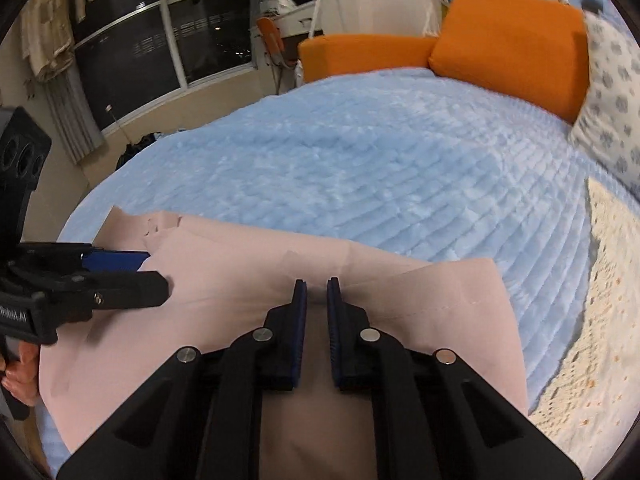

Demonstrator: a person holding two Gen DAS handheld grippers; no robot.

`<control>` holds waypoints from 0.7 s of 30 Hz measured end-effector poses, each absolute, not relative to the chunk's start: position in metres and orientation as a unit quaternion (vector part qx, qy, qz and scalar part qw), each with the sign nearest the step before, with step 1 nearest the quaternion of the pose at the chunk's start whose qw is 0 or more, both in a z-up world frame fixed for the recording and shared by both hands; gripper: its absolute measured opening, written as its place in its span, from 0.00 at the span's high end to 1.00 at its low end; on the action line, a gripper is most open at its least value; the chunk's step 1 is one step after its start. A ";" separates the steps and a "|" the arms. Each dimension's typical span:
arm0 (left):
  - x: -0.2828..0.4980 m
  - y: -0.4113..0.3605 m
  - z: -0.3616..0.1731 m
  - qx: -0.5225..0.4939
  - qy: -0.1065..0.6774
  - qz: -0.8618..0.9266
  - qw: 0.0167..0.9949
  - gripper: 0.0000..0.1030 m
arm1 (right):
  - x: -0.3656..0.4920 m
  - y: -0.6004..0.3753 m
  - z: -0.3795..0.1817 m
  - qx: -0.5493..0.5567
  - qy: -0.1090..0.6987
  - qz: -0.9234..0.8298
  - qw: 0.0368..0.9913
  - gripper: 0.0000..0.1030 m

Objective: Fold large clothes
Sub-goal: 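Lower the folded jacket onto the blue quilt and open both tools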

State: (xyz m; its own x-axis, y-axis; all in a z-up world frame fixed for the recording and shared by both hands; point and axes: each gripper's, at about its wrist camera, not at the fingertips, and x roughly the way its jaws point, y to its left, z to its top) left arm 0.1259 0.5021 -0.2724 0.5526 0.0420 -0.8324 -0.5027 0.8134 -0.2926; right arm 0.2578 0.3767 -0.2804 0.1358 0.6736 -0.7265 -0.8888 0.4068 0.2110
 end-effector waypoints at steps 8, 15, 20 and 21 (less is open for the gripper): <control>0.074 0.479 -0.211 -0.206 0.408 0.194 0.868 0.27 | 0.260 0.316 -0.211 -0.130 0.372 0.502 0.770 0.69; -0.040 0.361 -0.152 -0.106 0.305 0.280 0.904 0.03 | 0.199 0.148 -0.159 -0.049 0.312 0.493 0.811 0.05; -0.092 0.268 -0.157 -0.082 0.222 0.363 0.901 0.03 | 0.130 0.083 -0.162 -0.057 0.280 0.490 0.823 0.05; -0.097 0.255 -0.162 -0.087 0.219 0.377 0.896 0.03 | 0.121 0.078 -0.164 -0.060 0.279 0.488 0.825 0.05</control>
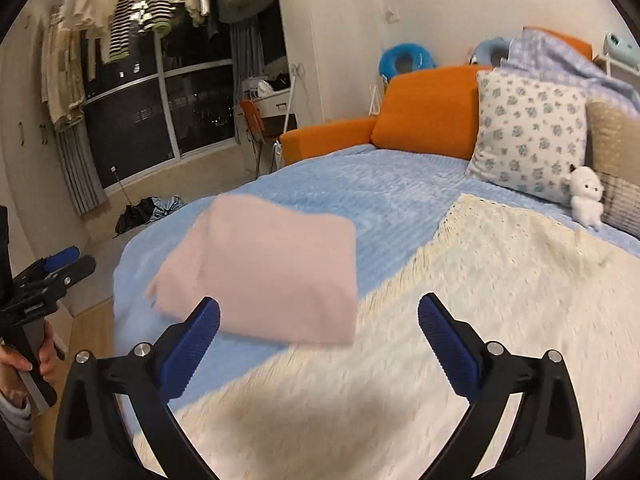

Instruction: Fold large clothes

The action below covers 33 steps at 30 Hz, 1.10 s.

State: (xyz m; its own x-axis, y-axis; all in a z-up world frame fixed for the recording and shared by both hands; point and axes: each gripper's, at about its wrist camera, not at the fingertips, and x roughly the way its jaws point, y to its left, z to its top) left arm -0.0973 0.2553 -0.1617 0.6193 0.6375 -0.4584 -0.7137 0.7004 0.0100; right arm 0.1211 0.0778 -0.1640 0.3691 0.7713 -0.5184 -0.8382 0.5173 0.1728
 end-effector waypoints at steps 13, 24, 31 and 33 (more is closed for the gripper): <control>-0.129 0.185 -0.210 -0.108 0.272 0.396 0.870 0.03 | 0.039 0.053 -0.206 -0.090 0.236 0.472 0.844 0.05; -0.131 0.174 -0.205 -0.072 0.284 0.397 0.870 0.03 | 0.031 0.044 -0.219 -0.103 0.258 0.469 0.839 0.05; -0.126 0.177 -0.203 -0.073 0.286 0.392 0.871 0.03 | 0.046 0.043 -0.221 -0.105 0.265 0.475 0.832 0.05; -0.124 0.177 -0.203 -0.072 0.288 0.393 0.870 0.03 | 0.046 0.044 -0.221 -0.110 0.263 0.480 0.829 0.05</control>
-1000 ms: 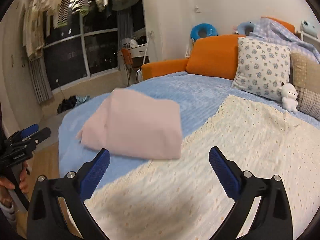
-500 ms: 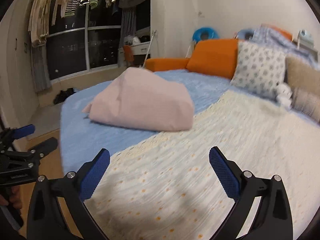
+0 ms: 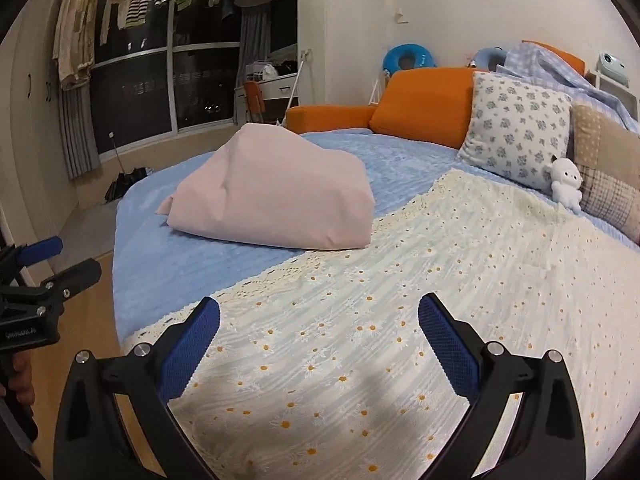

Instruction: Fold large clothes

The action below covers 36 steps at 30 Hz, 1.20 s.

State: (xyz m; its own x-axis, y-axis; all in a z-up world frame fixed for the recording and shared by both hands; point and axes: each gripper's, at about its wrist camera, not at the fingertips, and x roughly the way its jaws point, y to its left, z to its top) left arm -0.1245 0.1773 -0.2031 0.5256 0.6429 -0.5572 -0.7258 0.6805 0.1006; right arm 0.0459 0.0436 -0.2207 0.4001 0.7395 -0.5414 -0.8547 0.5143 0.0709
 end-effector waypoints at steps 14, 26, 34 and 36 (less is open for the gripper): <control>-0.114 0.185 -0.203 -0.080 0.290 0.384 0.873 0.03 | 0.044 0.049 -0.222 -0.113 0.257 0.494 0.823 0.05; -0.104 0.175 -0.195 -0.057 0.271 0.376 0.884 0.03 | 0.045 0.045 -0.222 -0.098 0.256 0.481 0.833 0.05; -0.101 0.172 -0.193 -0.054 0.267 0.372 0.887 0.03 | 0.046 0.044 -0.222 -0.097 0.254 0.480 0.834 0.05; -0.100 0.172 -0.193 -0.054 0.268 0.373 0.887 0.03 | 0.047 0.045 -0.221 -0.097 0.255 0.480 0.834 0.05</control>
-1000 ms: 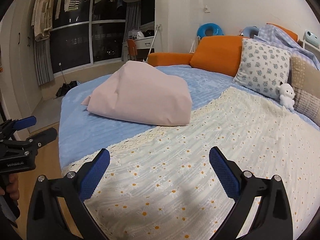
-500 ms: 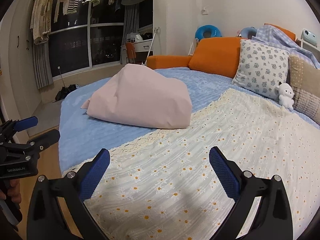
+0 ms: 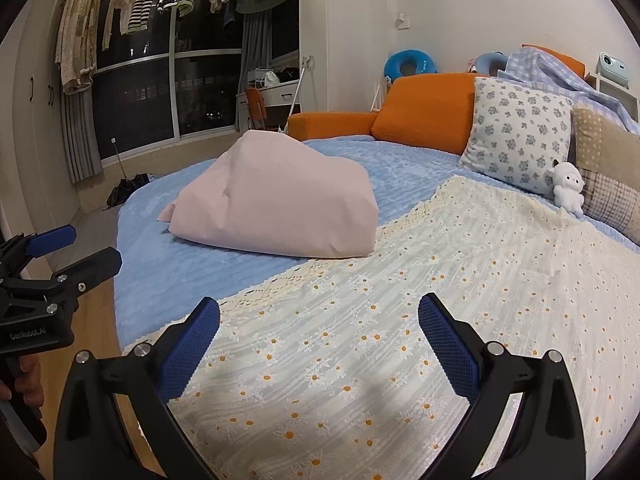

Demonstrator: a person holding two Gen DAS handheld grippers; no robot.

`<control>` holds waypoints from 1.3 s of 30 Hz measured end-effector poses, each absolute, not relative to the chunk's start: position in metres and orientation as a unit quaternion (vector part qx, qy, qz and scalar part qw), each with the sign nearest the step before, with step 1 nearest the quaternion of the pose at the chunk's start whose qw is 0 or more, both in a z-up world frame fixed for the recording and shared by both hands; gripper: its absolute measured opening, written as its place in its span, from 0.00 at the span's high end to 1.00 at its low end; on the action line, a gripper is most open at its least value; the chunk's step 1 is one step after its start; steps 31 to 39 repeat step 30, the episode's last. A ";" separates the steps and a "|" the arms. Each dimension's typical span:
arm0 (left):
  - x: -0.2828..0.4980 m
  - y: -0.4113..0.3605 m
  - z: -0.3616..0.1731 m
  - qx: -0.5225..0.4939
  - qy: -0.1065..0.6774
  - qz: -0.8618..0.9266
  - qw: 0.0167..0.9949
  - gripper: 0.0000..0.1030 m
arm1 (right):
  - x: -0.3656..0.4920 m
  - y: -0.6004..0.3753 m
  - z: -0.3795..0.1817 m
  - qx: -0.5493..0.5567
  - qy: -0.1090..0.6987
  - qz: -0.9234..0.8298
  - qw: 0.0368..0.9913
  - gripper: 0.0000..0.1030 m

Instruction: Fold large clothes

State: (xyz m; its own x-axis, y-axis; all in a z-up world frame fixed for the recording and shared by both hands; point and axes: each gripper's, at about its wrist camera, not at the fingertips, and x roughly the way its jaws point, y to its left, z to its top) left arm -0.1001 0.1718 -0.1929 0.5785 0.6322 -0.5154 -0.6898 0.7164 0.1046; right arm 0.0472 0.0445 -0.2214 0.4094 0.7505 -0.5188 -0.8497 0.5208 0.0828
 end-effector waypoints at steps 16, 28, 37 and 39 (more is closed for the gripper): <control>-0.097 0.173 -0.194 -0.048 0.261 0.376 0.888 0.03 | 0.048 0.045 -0.221 -0.095 0.256 0.476 0.836 0.05; -0.101 0.173 -0.191 -0.057 0.263 0.364 0.892 0.03 | 0.047 0.045 -0.221 -0.094 0.256 0.475 0.836 0.05; -0.100 0.173 -0.190 -0.050 0.261 0.367 0.891 0.03 | 0.047 0.045 -0.220 -0.095 0.256 0.473 0.837 0.05; -0.100 0.173 -0.190 -0.050 0.261 0.367 0.891 0.03 | 0.047 0.045 -0.220 -0.095 0.256 0.473 0.837 0.05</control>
